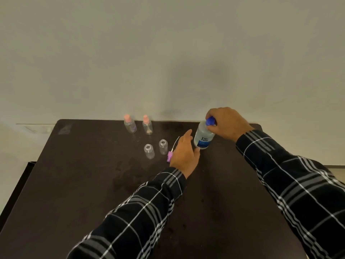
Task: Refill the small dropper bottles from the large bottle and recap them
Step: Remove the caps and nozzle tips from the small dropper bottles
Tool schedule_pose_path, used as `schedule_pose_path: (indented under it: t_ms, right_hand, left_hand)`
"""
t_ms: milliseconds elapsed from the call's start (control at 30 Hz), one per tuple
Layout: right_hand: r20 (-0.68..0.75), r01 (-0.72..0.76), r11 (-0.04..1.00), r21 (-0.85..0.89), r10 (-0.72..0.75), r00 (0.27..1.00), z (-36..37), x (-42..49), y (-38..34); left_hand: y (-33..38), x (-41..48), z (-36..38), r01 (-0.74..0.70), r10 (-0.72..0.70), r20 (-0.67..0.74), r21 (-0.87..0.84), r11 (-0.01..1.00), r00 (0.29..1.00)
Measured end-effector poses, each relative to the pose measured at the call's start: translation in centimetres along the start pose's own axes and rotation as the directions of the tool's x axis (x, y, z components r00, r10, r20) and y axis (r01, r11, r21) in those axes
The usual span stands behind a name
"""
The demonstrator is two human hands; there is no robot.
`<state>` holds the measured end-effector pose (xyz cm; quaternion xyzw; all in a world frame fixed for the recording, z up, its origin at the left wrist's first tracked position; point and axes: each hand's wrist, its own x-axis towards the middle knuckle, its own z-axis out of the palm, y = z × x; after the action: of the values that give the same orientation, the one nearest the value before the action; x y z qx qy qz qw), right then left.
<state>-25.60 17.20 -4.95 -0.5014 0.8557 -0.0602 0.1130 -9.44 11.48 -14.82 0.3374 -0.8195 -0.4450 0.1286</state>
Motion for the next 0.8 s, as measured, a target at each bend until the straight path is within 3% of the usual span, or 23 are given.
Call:
schedule_pose_path:
  t_ms: [300, 500, 667, 800]
  right_hand:
    - [0.031, 0.075, 0.997, 0.016, -0.075, 0.997, 0.6, -1.4, -2.2]
    - [0.089, 0.034, 0.998, 0.05, -0.038, 0.995, 0.1, -1.3, -1.8]
    - [0.005, -0.058, 0.99, -0.13, 0.059, 0.998, 0.2, -1.0, -2.8]
    - [0.105, 0.007, 0.992, -0.123, 0.006, 0.994, -0.7, -1.1, -3.2]
  left_hand:
    - [-0.6, 0.8, 1.3, -0.003, 0.003, -0.052, 0.015, 1.0, 0.999]
    - [-0.7, 0.9, 1.6, -0.068, 0.077, -0.121, 0.072, 0.995, 0.99]
    - [-0.5, 1.3, 1.7, -0.056, 0.066, -0.108, 0.094, 0.994, 0.992]
    - [-0.3, 1.4, 1.4, -0.049, 0.054, -0.073, 0.074, 0.996, 0.996]
